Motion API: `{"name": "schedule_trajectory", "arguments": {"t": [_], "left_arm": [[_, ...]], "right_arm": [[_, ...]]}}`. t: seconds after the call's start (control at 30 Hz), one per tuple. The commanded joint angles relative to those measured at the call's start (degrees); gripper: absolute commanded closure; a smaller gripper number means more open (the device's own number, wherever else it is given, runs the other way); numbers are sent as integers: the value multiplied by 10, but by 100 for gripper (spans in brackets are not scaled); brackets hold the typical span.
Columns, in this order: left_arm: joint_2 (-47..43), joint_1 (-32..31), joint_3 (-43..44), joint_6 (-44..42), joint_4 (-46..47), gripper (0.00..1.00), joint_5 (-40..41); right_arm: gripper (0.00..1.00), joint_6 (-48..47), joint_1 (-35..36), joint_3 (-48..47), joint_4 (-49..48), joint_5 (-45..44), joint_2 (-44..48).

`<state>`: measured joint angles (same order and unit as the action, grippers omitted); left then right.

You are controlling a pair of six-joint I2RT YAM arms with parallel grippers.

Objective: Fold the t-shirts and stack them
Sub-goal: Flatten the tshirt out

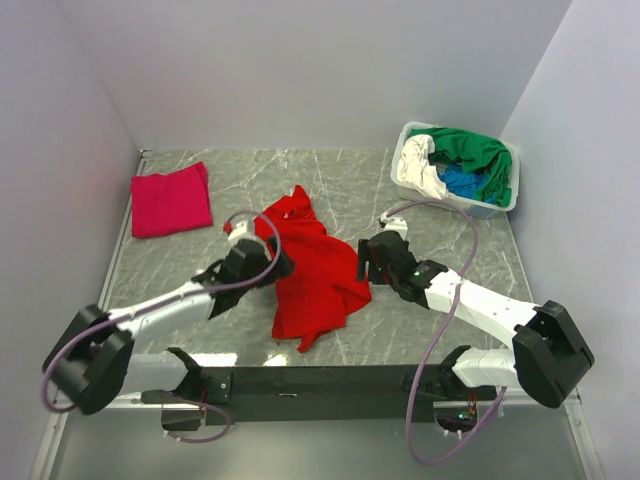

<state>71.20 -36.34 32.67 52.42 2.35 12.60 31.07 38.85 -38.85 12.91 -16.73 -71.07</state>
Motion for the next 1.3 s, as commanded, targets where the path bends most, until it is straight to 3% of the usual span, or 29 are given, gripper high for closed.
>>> {"name": "schedule_trajectory", "arguments": {"t": [0.0,0.23,0.37,0.53,0.93,1.27], "left_arm": [[-72,-22,-58,85,-17,5,28],[-159,-75,-111,142,-56,14,-1],[-173,-94,-128,164,-45,27,-13],[-164,-130,-128,185,-61,27,-7],[-173,-170,-140,213,-53,42,-4],[-191,-177,-116,211,-81,73,6]], "right_arm": [[22,3,2,14,-16,-1,16],[22,14,2,32,-22,8,23],[22,21,3,40,-22,12,27],[23,25,2,44,-16,11,37],[23,30,3,50,-14,10,42],[25,36,22,66,-7,7,61]]}}
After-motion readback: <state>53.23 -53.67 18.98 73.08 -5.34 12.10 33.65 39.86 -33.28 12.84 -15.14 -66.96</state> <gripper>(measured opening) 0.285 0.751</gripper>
